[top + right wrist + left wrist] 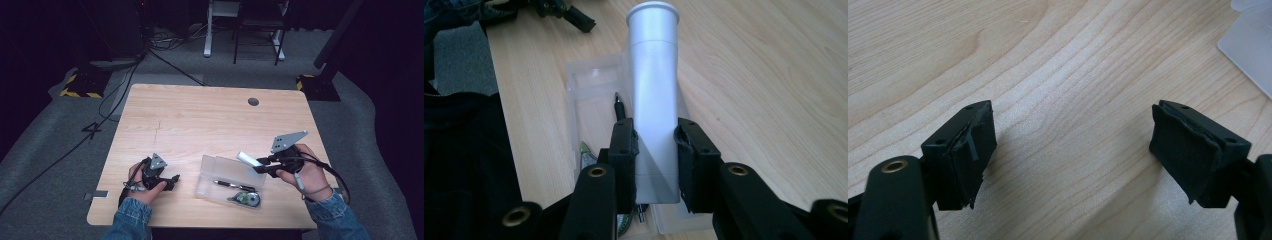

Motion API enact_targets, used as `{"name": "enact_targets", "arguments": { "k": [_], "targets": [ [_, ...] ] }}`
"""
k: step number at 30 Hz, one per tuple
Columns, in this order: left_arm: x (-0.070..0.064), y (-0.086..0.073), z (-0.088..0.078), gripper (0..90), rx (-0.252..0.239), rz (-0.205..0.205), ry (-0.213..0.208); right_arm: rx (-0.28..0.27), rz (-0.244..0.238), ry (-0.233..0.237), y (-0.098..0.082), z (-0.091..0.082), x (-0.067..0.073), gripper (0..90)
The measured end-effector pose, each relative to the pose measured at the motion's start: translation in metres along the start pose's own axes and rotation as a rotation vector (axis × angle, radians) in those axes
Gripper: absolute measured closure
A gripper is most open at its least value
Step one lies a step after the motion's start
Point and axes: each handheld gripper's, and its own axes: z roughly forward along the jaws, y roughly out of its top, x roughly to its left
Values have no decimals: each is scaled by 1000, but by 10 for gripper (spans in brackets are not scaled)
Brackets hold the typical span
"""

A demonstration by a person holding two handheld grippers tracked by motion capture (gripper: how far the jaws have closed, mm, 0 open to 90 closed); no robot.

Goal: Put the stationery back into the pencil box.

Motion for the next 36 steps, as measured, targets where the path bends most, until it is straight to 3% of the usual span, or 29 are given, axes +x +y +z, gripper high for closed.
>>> {"name": "enact_targets", "arguments": {
  "k": [11, 17, 25, 36],
  "targets": [
    [0, 0, 0, 184, -2, 1, 1, 55, -73, 108, 0, 39, 18, 712],
    [0, 0, 0, 184, -1, 5, 2, 87, -88, 150, -1, 62, 25, 712],
    [0, 0, 0, 183, -1, 5, 2, 130, -96, 171, -6, 90, 29, 712],
    [0, 0, 0, 183, -1, 6, 2, 178, -111, 163, -12, 111, 31, 712]
  ]
}}
